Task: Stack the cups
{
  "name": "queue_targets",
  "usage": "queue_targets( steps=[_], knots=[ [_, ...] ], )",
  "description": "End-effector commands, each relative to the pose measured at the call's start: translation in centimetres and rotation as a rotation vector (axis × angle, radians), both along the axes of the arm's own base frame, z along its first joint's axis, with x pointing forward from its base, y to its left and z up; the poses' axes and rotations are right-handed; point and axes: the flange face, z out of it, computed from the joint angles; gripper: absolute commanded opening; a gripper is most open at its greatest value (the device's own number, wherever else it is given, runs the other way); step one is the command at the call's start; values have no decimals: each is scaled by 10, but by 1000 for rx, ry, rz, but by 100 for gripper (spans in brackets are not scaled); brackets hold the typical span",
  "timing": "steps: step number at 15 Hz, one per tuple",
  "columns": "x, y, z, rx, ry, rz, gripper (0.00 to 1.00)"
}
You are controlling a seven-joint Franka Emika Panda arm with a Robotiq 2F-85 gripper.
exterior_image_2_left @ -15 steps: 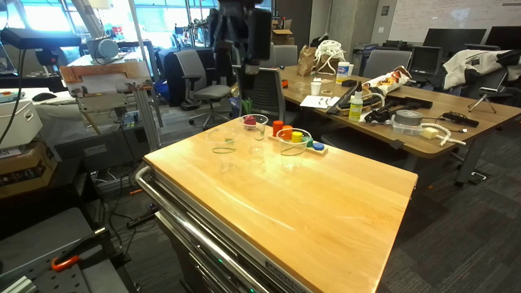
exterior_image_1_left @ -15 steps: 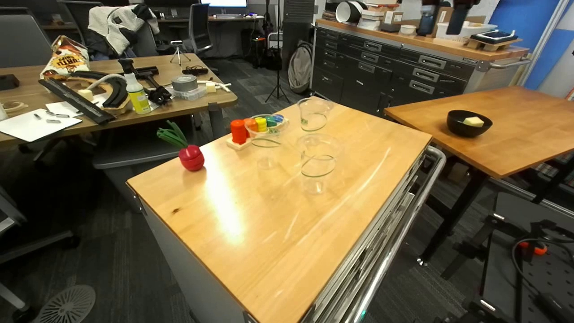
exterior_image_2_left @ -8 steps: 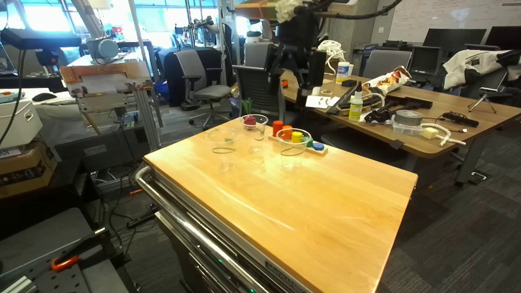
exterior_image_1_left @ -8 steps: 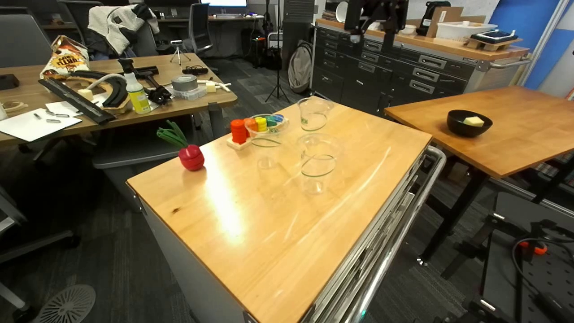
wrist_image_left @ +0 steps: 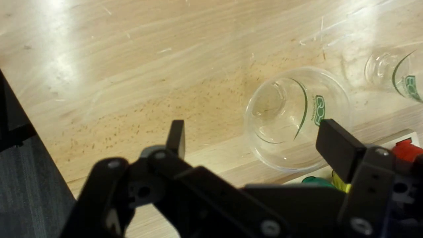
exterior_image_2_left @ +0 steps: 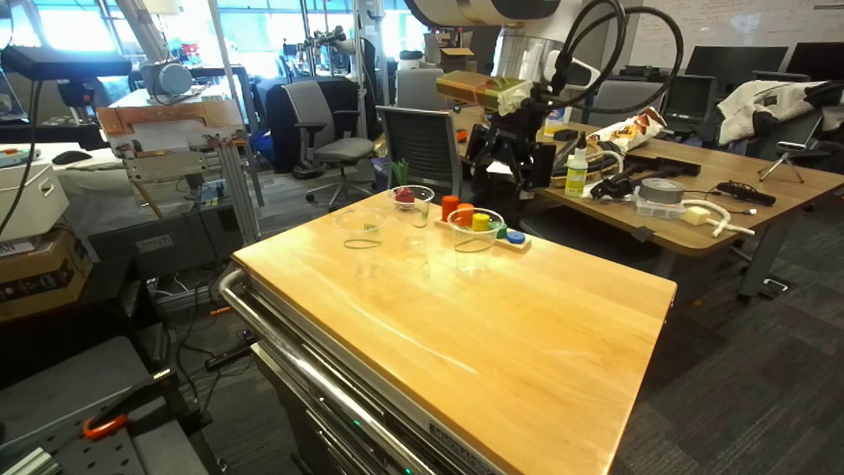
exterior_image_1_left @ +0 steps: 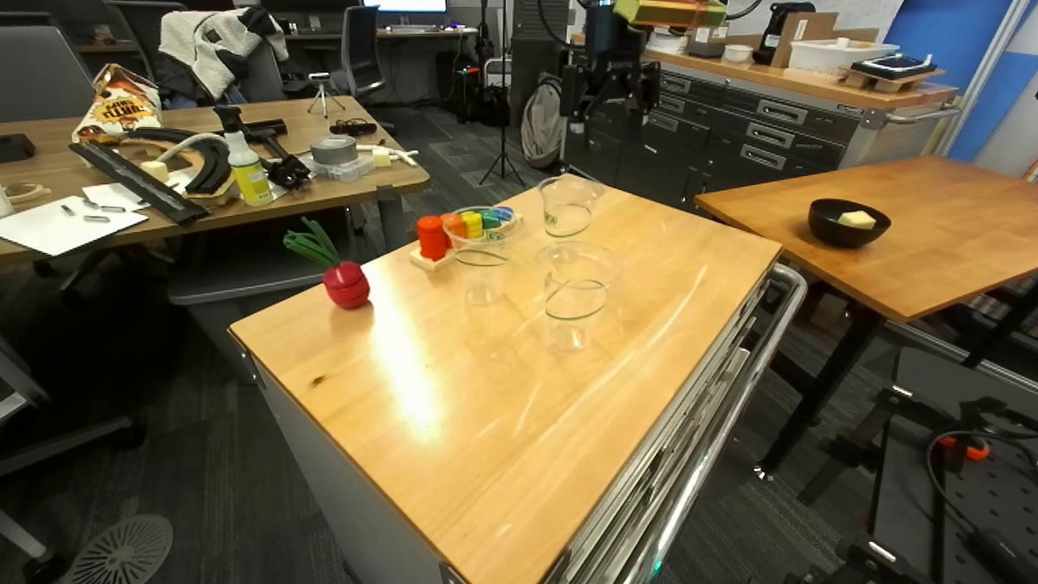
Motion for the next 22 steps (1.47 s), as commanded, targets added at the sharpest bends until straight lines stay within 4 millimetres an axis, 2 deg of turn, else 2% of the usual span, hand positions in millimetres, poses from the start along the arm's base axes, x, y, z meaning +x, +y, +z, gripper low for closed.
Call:
queue_targets(
  steps=[1, 5, 6, 7, 8, 16, 17, 22],
  knots=[
    [19, -3, -25, 4, 40, -18, 100],
    [21, -3, -62, 7, 90, -13, 100],
    [23, -2, -67, 9, 95, -17, 75],
    [22, -2, -71, 13, 99, -19, 73],
    [24, -1, -72, 16, 93, -25, 66],
    [30, 8, -51, 54, 18, -64, 3],
    [30, 9, -51, 58, 15, -69, 0],
    [21, 9, -46, 92, 28, -128, 1]
  ],
)
